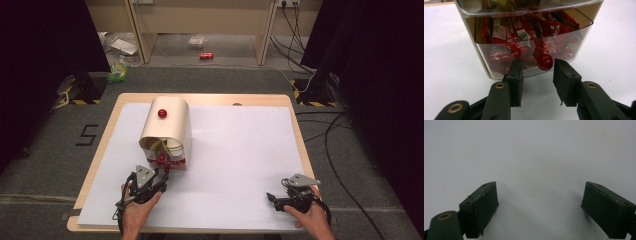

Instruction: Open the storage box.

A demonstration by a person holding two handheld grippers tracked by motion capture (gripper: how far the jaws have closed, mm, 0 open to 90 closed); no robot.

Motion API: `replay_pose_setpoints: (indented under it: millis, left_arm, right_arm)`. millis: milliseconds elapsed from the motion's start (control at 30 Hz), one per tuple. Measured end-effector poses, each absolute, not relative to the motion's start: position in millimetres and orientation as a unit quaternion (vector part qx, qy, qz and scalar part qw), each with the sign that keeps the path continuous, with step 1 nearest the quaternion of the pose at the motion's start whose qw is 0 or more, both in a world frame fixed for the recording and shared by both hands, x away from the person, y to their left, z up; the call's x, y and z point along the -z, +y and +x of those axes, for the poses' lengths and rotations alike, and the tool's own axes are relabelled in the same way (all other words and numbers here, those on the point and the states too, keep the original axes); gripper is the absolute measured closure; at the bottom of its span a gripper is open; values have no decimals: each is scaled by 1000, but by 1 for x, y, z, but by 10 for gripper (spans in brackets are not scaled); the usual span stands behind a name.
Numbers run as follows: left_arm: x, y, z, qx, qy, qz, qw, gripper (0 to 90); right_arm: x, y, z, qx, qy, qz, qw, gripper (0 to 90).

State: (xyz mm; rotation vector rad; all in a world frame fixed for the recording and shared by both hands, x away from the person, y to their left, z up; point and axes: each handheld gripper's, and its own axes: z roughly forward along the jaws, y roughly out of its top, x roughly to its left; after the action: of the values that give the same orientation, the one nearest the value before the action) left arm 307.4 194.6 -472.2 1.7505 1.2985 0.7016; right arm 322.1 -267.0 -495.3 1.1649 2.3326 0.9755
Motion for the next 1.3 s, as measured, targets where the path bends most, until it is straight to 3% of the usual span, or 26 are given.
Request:
replay_pose_setpoints:
  millis: [367,600,900,1300]
  left_arm:
    - [474,182,310,-276,520,696,411,585]
    - [477,174,308,-305,533,680,401,600]
    - [480,166,306,-333,544,662,393,722]
    - [482,162,301,-360,523,675,375,731]
  right_arm:
    - [495,-267,322,-345,825,412,178,137]
    - [495,-267,322,-345,825,412,178,137]
    - [495,-267,322,-345,824,412,177,136]
    - [495,-267,322,-345,825,412,178,136]
